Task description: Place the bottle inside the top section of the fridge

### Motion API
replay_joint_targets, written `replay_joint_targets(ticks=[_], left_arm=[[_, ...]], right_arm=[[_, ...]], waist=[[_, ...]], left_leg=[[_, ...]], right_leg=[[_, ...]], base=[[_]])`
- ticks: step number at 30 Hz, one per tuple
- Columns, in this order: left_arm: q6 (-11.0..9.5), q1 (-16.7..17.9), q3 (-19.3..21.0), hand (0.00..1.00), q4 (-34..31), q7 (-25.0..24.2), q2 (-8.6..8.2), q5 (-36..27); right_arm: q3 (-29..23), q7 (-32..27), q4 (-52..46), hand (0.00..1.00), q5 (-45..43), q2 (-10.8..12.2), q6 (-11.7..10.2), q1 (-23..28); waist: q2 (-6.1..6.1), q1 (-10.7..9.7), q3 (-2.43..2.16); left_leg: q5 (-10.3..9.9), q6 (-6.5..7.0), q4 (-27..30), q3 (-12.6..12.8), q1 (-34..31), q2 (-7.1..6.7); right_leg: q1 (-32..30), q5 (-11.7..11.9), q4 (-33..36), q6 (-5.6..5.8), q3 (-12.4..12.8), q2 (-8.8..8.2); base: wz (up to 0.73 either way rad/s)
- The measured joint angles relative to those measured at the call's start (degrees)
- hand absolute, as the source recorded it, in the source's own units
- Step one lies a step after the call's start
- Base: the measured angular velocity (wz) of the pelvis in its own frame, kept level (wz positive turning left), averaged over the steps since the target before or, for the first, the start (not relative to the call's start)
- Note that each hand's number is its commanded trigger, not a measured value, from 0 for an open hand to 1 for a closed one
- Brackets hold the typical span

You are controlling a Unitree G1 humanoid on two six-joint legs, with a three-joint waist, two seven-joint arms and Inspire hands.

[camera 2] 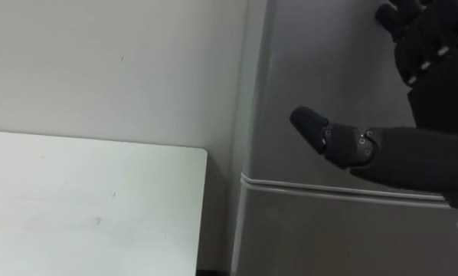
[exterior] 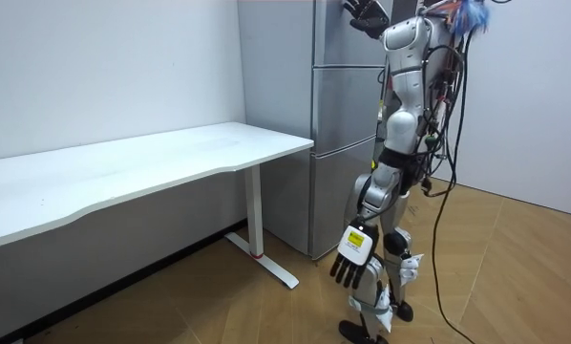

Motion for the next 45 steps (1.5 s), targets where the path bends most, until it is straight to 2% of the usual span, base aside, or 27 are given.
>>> replay_joint_targets(ticks=[5,17,20,23,25,29,31,38,42,45], left_arm=[[0.03,0.0,0.03,0.0,0.01,0.12,-0.01,0.02],[0.03,-0.05,0.15,0.0,-0.15,0.13,-0.07,0.04],[0.02,-0.2,0.65,0.0,-0.1,0.57,-0.08,-0.01],[0.01,-0.2,0.67,0.0,-0.18,0.75,-0.15,0.02],[0.01,-0.08,1.16,0.0,-0.19,1.07,-0.14,0.0],[-0.02,0.28,1.2,0.0,-0.53,1.86,-0.11,-0.01],[-0.46,0.28,1.29,0.0,-0.79,1.98,-0.09,0.01],[-1.09,0.65,1.4,0.0,-0.84,3.51,0.02,-0.05],[-1.75,0.78,2.35,0.0,-0.79,4.72,0.02,-0.08],[-1.75,1.11,2.4,0.0,-1.06,5.45,0.4,-0.85]], right_arm=[[0.0,-0.09,0.38,0.0,-0.04,1.51,-0.11,0.0],[-1.12,-1.79,0.38,0.0,0.03,1.55,-0.71,-0.18],[-3.33,-2.88,0.38,0.0,0.11,1.52,-0.62,-0.18],[-6.73,-5.34,0.33,0.0,0.18,1.49,-0.63,-0.17],[-10.02,-9.06,0.5,0.0,0.73,1.47,-0.75,-0.16],[-12.54,-15.94,2.22,0.0,0.75,1.43,-0.91,-0.11],[-14.41,-19.94,4.06,0.0,0.52,1.41,-1.2,0.84],[-18.88,-30.21,7.88,0.0,3.5,1.4,-1.25,6.85],[-22.12,-36.18,10.37,0.0,4.75,1.4,-1.38,7.69],[-24.61,-40.75,12.6,0.0,9.05,1.4,-2.39,9.32]], waist=[[0.23,0.04,-0.11],[-0.29,-0.51,-0.11],[-0.63,-0.73,0.02],[-0.63,-2.43,0.01],[-0.26,-2.83,-0.1],[0.27,-3.76,-0.18],[0.64,-4.21,-0.07],[0.19,-5.67,0.1],[-0.56,-6.65,0.15],[-1.33,-6.95,0.26]], left_leg=[[0.01,0.01,-0.06,-0.01,0.25,-0.04],[0.02,0.01,0.0,-0.06,0.19,-0.13],[0.01,0.01,0.14,-0.39,-0.17,-0.2],[-0.08,0.12,0.85,-1.6,-1.56,-0.44],[-0.07,0.13,0.82,-1.62,-1.83,-0.47],[-0.07,0.13,0.04,-1.44,-0.9,-0.47],[-0.08,0.13,-0.41,-1.42,-0.37,-0.49],[-0.07,0.14,-1.05,-1.06,-0.39,-0.48],[-0.06,0.14,-1.09,-0.58,-0.2,-0.49],[-0.07,0.14,-1.0,-0.3,-0.11,-0.48]], right_leg=[[0.29,0.01,-0.03,0.0,-0.03,0.0],[0.57,0.0,-0.11,0.01,-0.03,-0.02],[0.29,0.0,-0.39,0.01,-0.08,-0.03],[-0.21,0.06,-1.02,0.13,-0.69,-0.04],[-0.51,0.1,-0.89,0.17,-0.8,-0.08],[0.28,0.11,-0.72,0.18,-0.96,-0.1],[0.72,0.1,-0.76,0.19,-0.99,-0.1],[0.34,0.1,-0.73,0.2,-0.73,-0.1],[0.25,0.07,-0.97,0.23,-0.13,-0.07],[-0.04,0.01,-1.05,0.3,0.06,-0.11]], base=[[0.0],[0.0],[0.08],[0.18],[0.0],[-0.02],[0.0],[-0.03],[-0.06],[-0.06]])
